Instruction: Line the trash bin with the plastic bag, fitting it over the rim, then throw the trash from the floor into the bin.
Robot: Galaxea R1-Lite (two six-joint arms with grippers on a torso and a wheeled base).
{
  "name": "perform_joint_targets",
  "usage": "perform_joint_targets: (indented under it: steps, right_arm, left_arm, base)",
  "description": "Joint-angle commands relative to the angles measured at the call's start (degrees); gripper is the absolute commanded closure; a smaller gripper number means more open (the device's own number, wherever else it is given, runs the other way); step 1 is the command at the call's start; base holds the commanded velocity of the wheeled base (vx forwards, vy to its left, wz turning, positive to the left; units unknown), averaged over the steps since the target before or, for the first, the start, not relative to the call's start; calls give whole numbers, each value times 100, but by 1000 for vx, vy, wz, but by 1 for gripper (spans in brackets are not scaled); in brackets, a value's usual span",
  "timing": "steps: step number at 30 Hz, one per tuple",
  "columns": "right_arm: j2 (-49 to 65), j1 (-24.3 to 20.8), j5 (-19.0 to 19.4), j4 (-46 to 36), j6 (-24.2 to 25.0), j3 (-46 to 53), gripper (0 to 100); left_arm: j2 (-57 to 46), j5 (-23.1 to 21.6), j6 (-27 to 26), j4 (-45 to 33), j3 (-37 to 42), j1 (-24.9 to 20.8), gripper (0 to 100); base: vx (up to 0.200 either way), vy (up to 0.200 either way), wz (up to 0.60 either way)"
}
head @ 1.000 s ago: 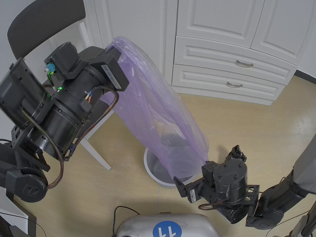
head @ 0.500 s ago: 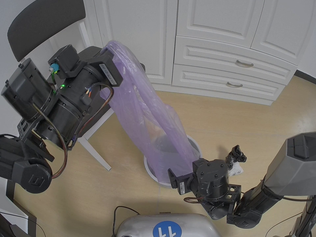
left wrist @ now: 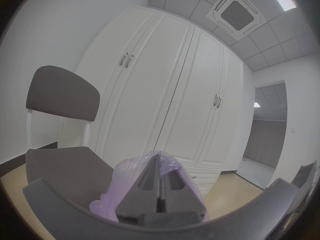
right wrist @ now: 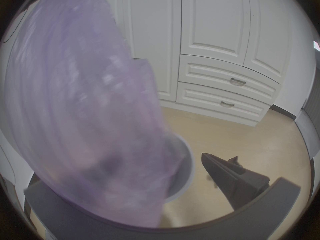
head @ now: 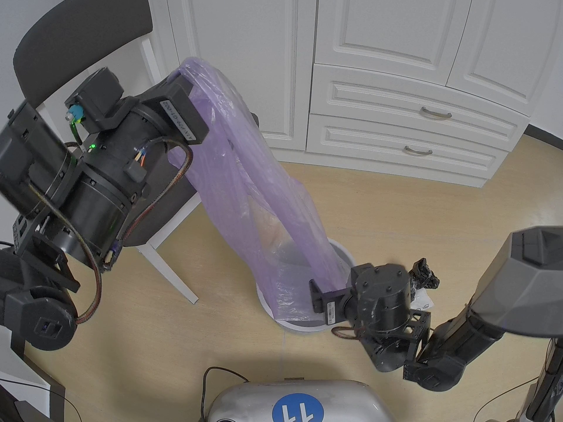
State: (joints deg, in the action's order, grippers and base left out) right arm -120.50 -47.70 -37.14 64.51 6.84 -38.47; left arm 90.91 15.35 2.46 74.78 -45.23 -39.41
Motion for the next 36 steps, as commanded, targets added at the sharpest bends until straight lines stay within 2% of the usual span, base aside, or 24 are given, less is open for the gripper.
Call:
perform_joint_targets:
  steps: [1,6,7,10,13,14,16,17,20,21,22,23,36]
  right_arm:
    - [379,622,49,-26,-157,-99,0]
    - [352,1298,471,-53,-139,-398,0]
    - [317,1395,524,-53,-130,-451,100]
    - [36,1817,753,-193,133,-837,100]
    - [9,1923,1007,-387,450,-1039,100]
    - [71,1984,1324,-677,837,-1154,100]
    - [229,1993,1675,-1002,1320,-1277,100]
    - [229,1993,1675,-1002,1320,-1277,100]
    - [607,1993,2537,-1582,2216,-1382,100]
    - [686,1993,2713,-1661,2375,-1382,100]
    - [686,1993,2713,-1661,2375,-1382,100]
    - [756,1993,2932,-1705,2568,-1356,100]
    - [739,1843,2985,-1459,2630,-1206,100]
  left_arm:
    - [-187,3,0,-7,5,-5,100]
    - [-275,3,0,-42,31,-14,100]
    - [-284,3,9,-42,31,-14,100]
    - [-284,3,9,-33,31,-14,100]
    - [-284,3,9,-42,31,-14,100]
    - [-284,3,0,-42,31,-31,100]
    - [-275,-5,9,-42,31,-49,100]
    - [-275,-5,9,-42,31,-49,100]
    - [-284,-5,9,-42,40,-84,100]
    - [-284,3,9,-42,40,-84,100]
    - [-284,3,9,-42,40,-84,100]
    - [-284,-5,9,-42,40,-84,100]
    - [-521,-5,0,-69,119,-216,100]
  base:
    - [0,0,0]
    - [0,0,0]
    - [0,0,0]
    - [0,0,0]
    - [0,0,0]
    - [0,0,0]
    - [0,0,0]
    - [0,0,0]
    - [0,0,0]
    - [0,0,0]
    - [0,0,0]
    - [0,0,0]
    - [0,0,0]
